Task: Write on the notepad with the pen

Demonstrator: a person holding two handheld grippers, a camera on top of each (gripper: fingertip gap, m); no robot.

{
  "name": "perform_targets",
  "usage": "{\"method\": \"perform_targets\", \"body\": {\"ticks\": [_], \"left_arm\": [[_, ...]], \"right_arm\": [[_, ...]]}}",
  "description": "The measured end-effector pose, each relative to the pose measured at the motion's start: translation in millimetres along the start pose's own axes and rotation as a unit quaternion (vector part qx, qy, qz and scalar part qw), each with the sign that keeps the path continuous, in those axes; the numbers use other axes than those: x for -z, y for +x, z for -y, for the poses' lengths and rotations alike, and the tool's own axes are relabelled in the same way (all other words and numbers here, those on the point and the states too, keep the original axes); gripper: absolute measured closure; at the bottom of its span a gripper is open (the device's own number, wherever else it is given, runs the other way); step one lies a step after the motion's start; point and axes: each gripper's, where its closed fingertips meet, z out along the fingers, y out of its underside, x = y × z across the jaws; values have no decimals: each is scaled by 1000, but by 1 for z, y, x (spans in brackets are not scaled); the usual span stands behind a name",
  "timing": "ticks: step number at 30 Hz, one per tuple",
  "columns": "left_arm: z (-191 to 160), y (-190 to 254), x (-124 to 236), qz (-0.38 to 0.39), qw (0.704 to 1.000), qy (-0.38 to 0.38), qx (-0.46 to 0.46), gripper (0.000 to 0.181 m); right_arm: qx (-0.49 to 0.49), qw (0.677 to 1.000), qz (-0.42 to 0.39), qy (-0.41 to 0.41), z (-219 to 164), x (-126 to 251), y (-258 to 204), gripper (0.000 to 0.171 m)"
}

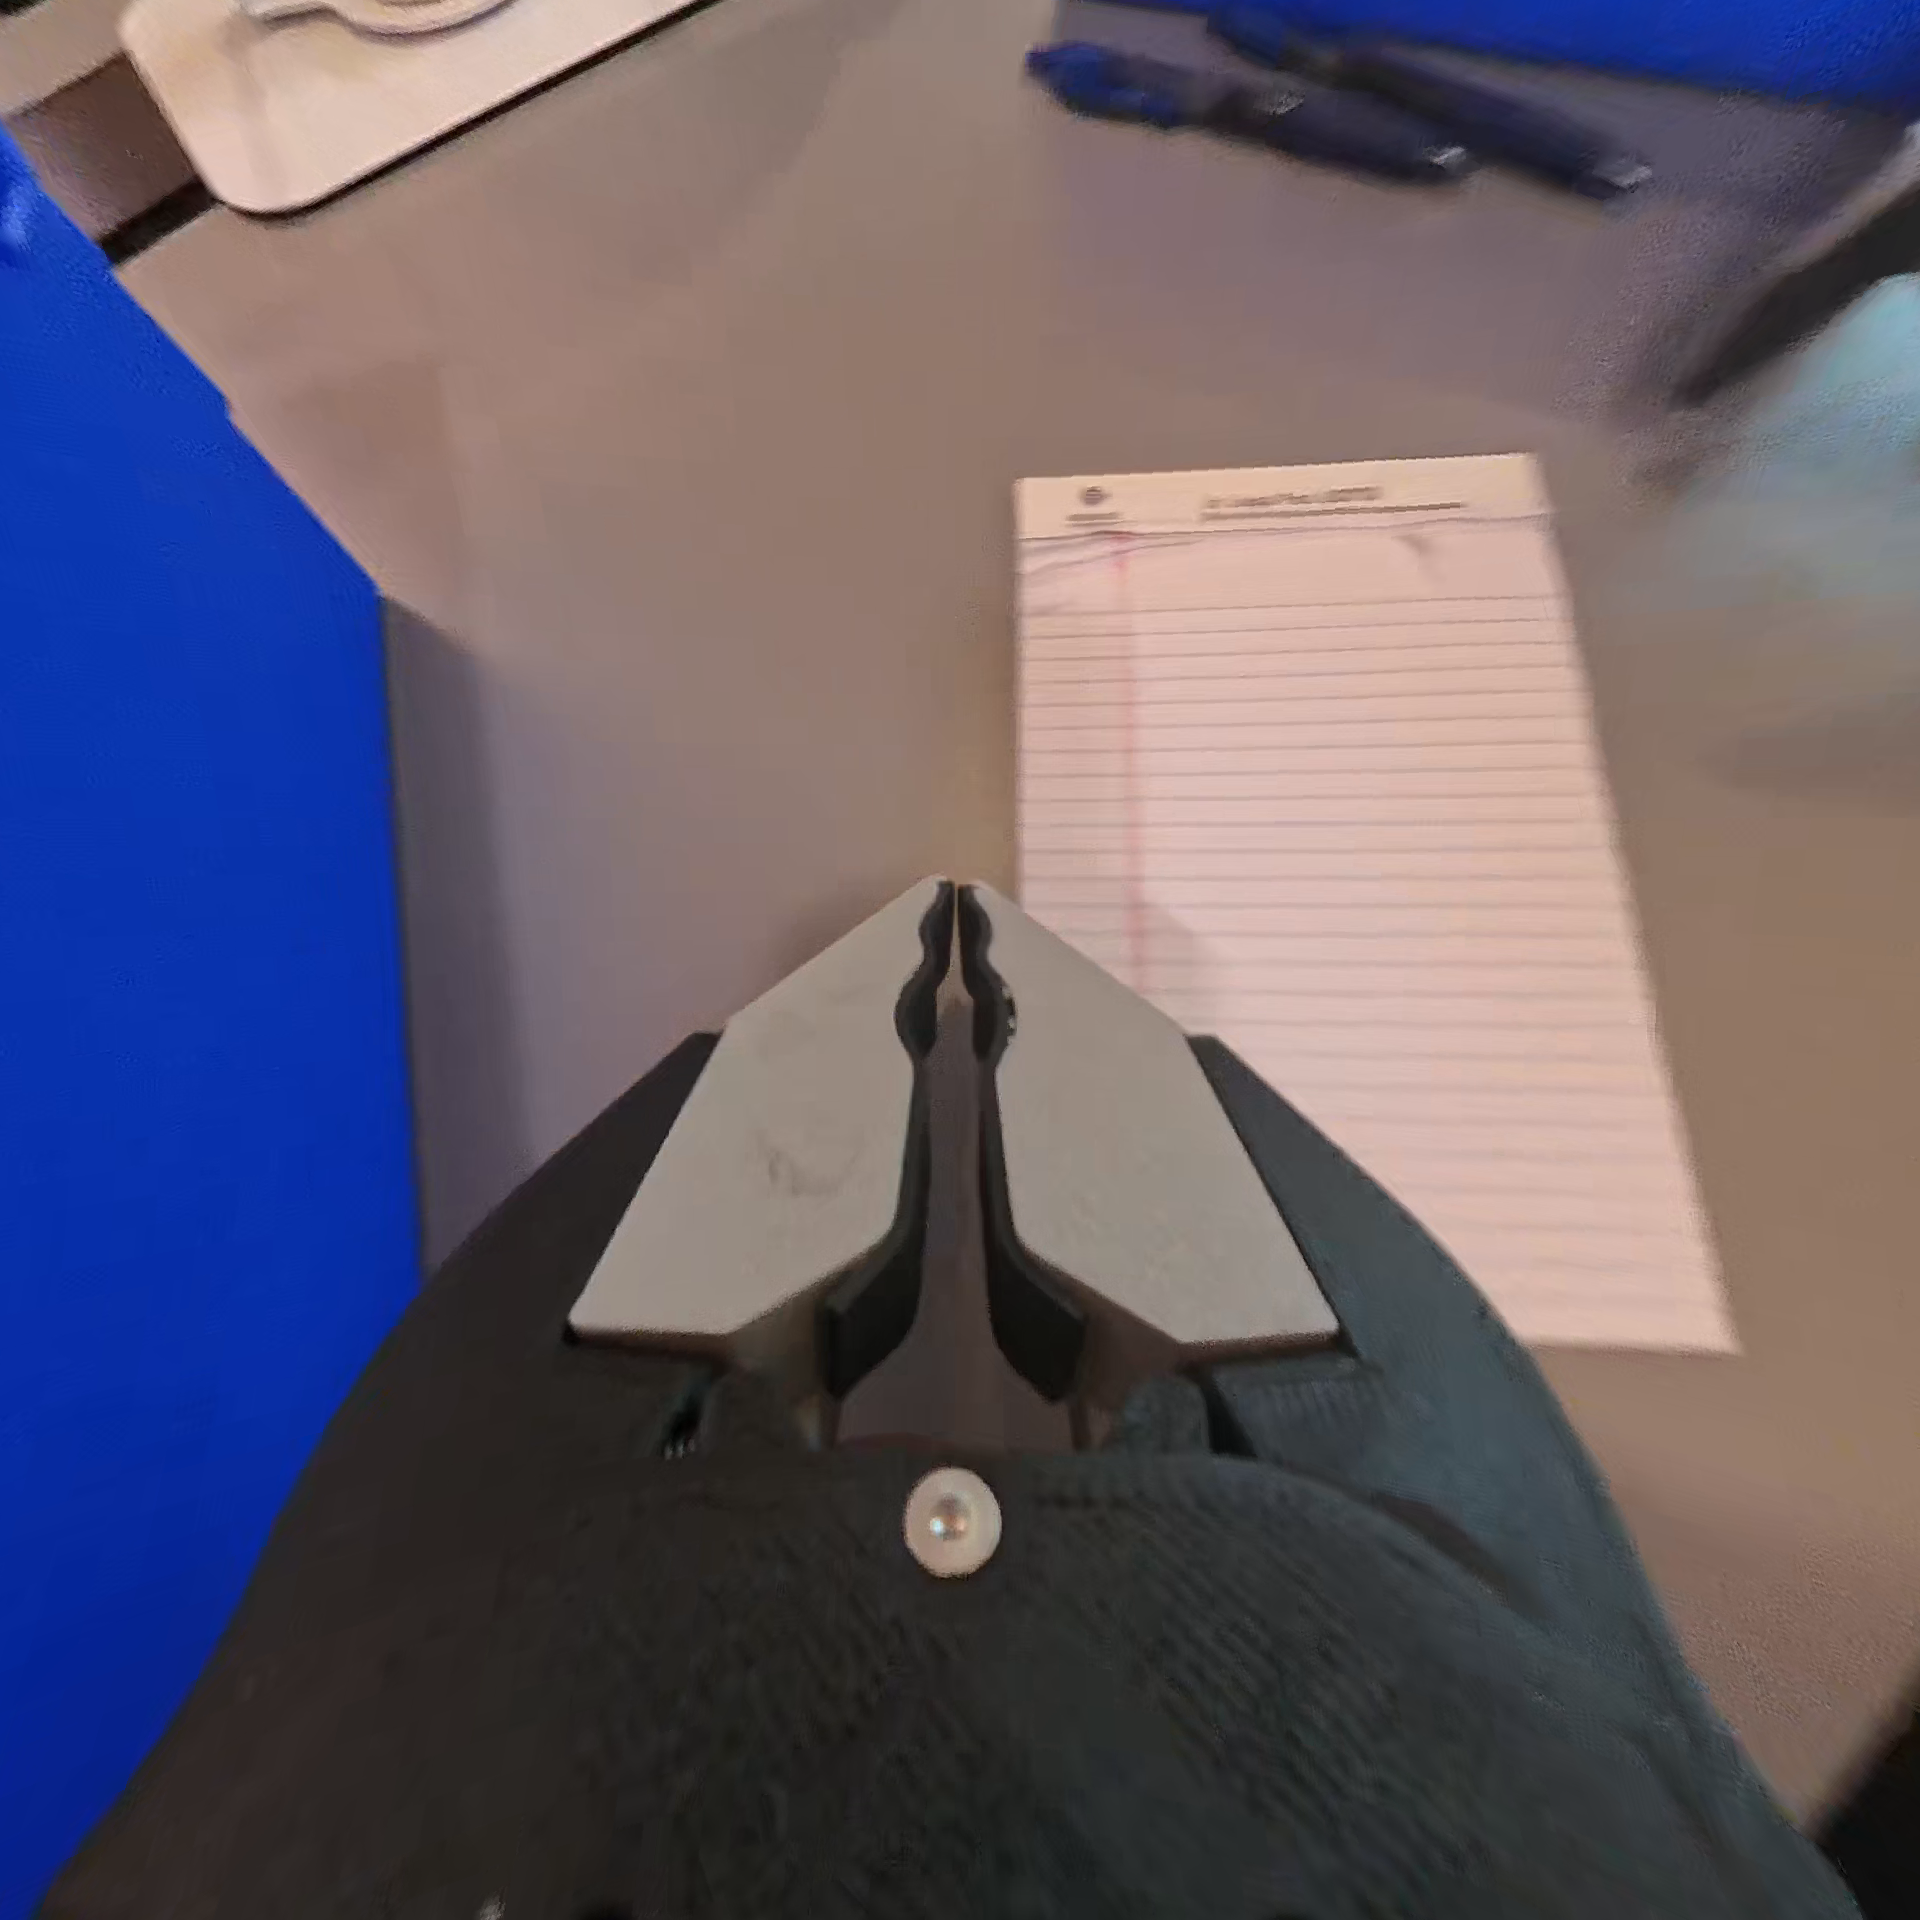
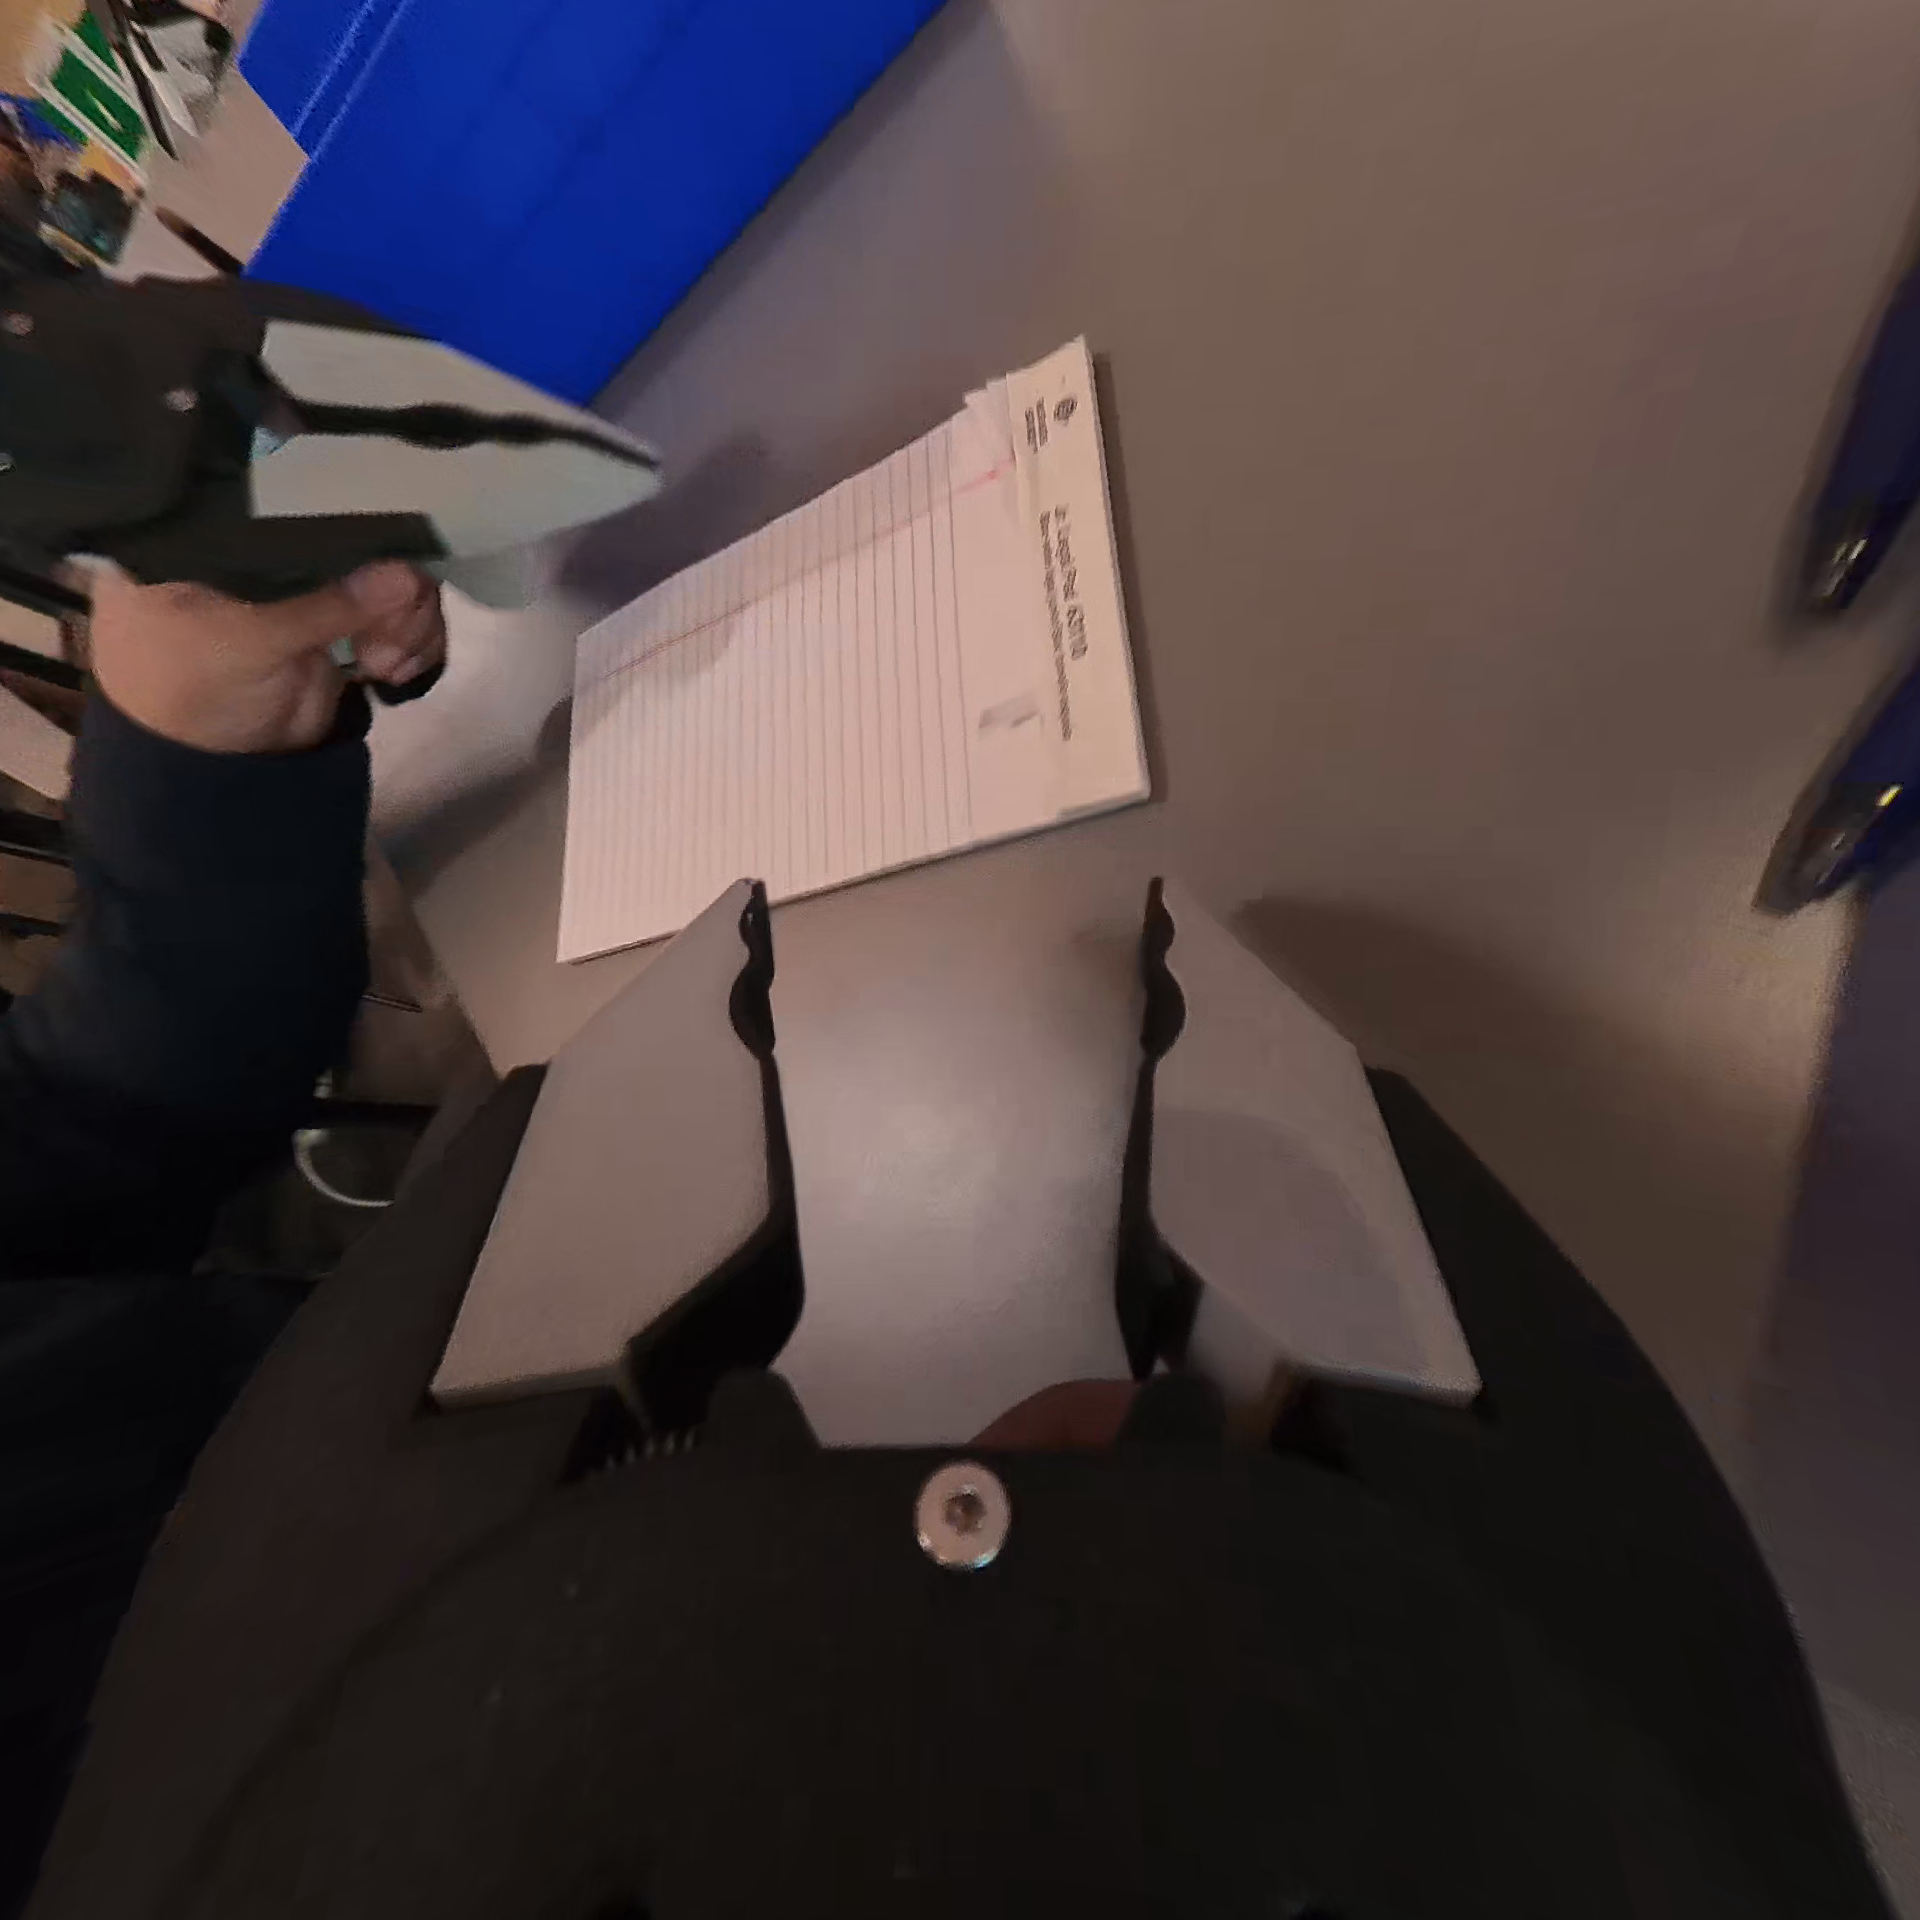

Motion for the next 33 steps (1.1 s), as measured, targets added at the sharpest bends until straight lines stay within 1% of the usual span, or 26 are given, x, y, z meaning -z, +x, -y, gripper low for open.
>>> {"method": "perform_targets", "body": {"ticks": [2,4,5,7,8,10,11,12,13,15,16,18,20,23,26,29,33], "left_arm": [[-1,-11,-15,28,999,-34,-17,181],[-7,-11,-29,30,997,-69,-27,181],[-11,-9,-35,30,995,-87,-32,181],[-7,-4,-37,32,995,-80,-43,181],[-8,3,-36,19,995,-84,-43,181],[-9,16,-33,-7,995,-92,-33,181],[-10,24,-31,-27,995,-92,-28,181],[-11,35,-28,-56,994,-92,-21,181],[-12,40,-26,-68,993,-92,-12,181],[-15,44,-22,-76,993,-90,-12,181],[-17,45,-20,-80,993,-88,-8,181],[-19,49,-17,-88,993,-81,-6,181],[-19,54,-15,-103,992,-73,0,181],[-19,60,-14,-132,989,-57,19,181],[-18,64,-13,-155,987,-32,33,181],[-19,74,-9,-199,978,-26,59,181],[-19,75,-9,-197,979,-27,52,181]], "right_arm": [[-29,999,16,-2,-10,0,-6,101],[-51,999,13,-5,-18,-3,-7,100],[-56,998,9,-4,-20,-4,-7,103],[-68,998,-1,4,-20,-6,-6,111],[-76,997,-3,6,-20,-8,-5,114],[-93,996,3,5,-20,-14,-6,128],[-100,995,10,2,-20,-18,-7,136],[-105,994,12,0,-21,-23,-7,146],[-105,994,6,3,-21,-25,-4,158],[-106,994,1,13,-16,-27,-1,159],[-111,994,12,16,-13,-27,-3,154],[-123,991,40,25,-5,-27,-8,132],[-138,989,51,33,6,-28,-10,112],[-132,990,42,34,17,-32,-9,99],[-145,987,57,42,26,-33,-12,82],[-161,982,77,55,33,-30,-12,84],[-182,975,108,70,40,-24,-13,89]]}}
